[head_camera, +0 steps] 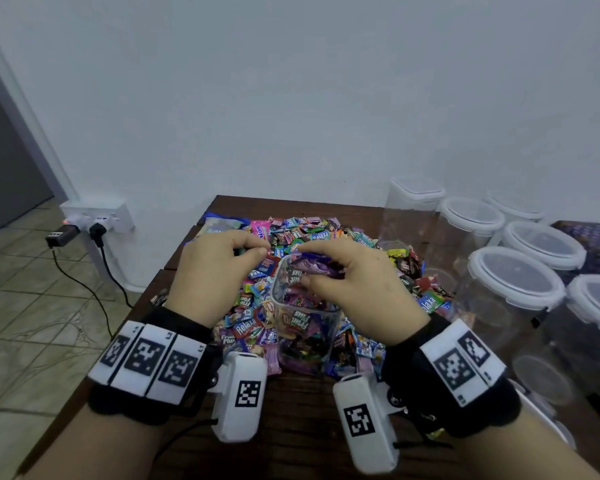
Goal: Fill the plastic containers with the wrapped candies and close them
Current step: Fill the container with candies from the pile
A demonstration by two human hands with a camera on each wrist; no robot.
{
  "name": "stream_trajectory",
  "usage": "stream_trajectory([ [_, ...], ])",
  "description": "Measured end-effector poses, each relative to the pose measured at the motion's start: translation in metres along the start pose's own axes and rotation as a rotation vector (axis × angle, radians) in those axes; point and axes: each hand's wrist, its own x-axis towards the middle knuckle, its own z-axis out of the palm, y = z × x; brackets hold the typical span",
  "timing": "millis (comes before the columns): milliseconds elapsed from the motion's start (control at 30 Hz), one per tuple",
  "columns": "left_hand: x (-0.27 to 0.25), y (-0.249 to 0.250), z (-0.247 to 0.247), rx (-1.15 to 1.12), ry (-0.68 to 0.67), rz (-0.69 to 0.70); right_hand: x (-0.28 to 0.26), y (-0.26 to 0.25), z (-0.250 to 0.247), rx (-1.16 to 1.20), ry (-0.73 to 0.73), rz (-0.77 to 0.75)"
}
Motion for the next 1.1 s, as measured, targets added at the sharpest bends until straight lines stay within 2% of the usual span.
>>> stream_trajectory([
  [267,0.001,0.0,0.001,-0.05,0.002,-0.004,-0.003,0.004,-0.001,0.033,0.024,-0.003],
  [467,0.001,0.006,-0.003,-0.121,0.006,0.026,-0.019,0.016,0.0,0.204,0.195,0.047],
  [567,-0.001,0.014,-0.005,-0.174,0.013,0.059,-0.03,0.026,0.006,0.375,0.056,0.199],
  [633,-0.001,0.021,-0.006,-0.217,0.006,0.076,-0.035,0.033,0.015,0.468,-0.023,0.245],
  [767,0.0,0.03,0.0,-0.246,-0.11,0.104,-0.035,0.041,0.032,0.53,-0.052,0.199],
  [967,-0.006,0.037,0.014,-0.071,-0.34,0.157,-0.036,0.045,0.034,0.516,0.004,0.155],
  [1100,-0.007,0.037,0.014,-0.057,-0.362,0.158,-0.035,0.049,0.036,0.524,0.007,0.138],
])
